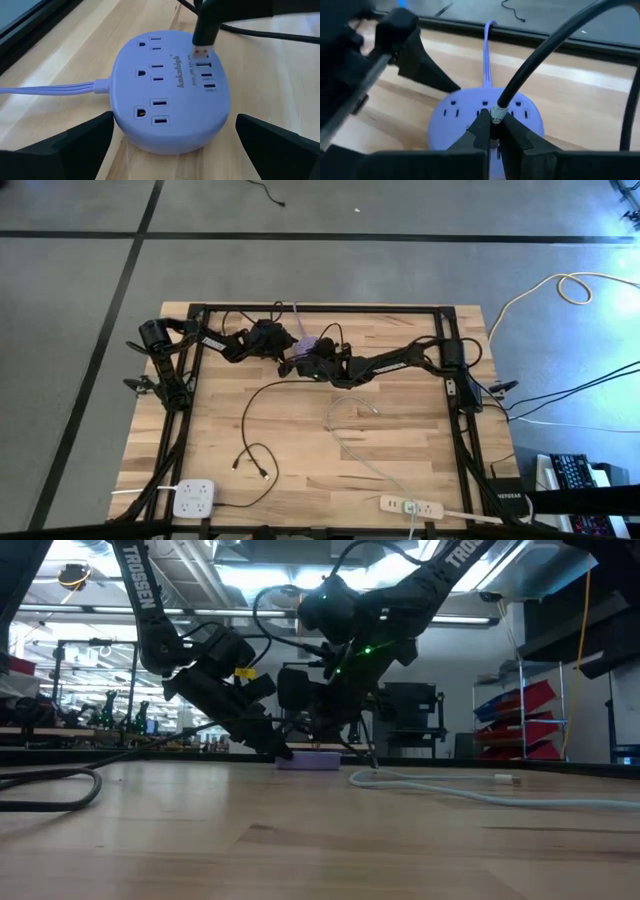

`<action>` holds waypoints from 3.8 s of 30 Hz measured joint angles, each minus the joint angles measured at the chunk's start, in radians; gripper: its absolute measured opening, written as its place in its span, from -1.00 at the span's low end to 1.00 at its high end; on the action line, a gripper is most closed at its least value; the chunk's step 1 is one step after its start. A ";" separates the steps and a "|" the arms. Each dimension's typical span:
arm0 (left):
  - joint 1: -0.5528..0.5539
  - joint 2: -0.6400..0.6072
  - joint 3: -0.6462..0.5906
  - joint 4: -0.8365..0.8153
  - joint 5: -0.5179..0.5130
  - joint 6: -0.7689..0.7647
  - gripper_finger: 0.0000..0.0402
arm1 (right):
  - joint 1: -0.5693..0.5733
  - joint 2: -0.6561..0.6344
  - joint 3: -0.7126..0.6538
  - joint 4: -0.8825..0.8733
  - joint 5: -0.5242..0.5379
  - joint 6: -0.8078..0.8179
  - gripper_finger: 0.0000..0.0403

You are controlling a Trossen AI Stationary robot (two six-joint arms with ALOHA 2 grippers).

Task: Insert USB
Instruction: Insert the black usb cable into the purple outlet extension

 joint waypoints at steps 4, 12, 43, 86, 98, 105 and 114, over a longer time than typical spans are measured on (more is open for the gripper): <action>0.000 0.000 0.000 0.000 -0.001 0.000 0.99 | 0.000 0.008 0.001 0.001 0.011 -0.002 -1.00; 0.000 0.000 0.000 0.000 -0.003 0.000 0.99 | 0.001 0.008 0.001 0.000 0.012 -0.003 -1.00; 0.000 0.000 0.000 0.001 -0.006 -0.004 0.99 | 0.026 0.007 0.000 -0.017 0.076 -0.009 -1.00; 0.000 0.000 0.000 0.001 -0.006 -0.004 0.99 | 0.007 0.010 0.001 -0.018 0.023 0.022 -1.00; 0.000 0.000 0.000 0.001 -0.006 -0.004 0.99 | 0.007 0.010 0.002 -0.033 0.013 0.020 -1.00; 0.000 0.000 0.000 0.001 -0.006 -0.003 0.99 | 0.006 0.003 0.002 -0.046 -0.006 -0.002 -1.00; 0.000 0.000 0.000 0.001 -0.006 -0.003 0.99 | 0.008 0.002 0.003 -0.066 -0.005 0.006 -1.00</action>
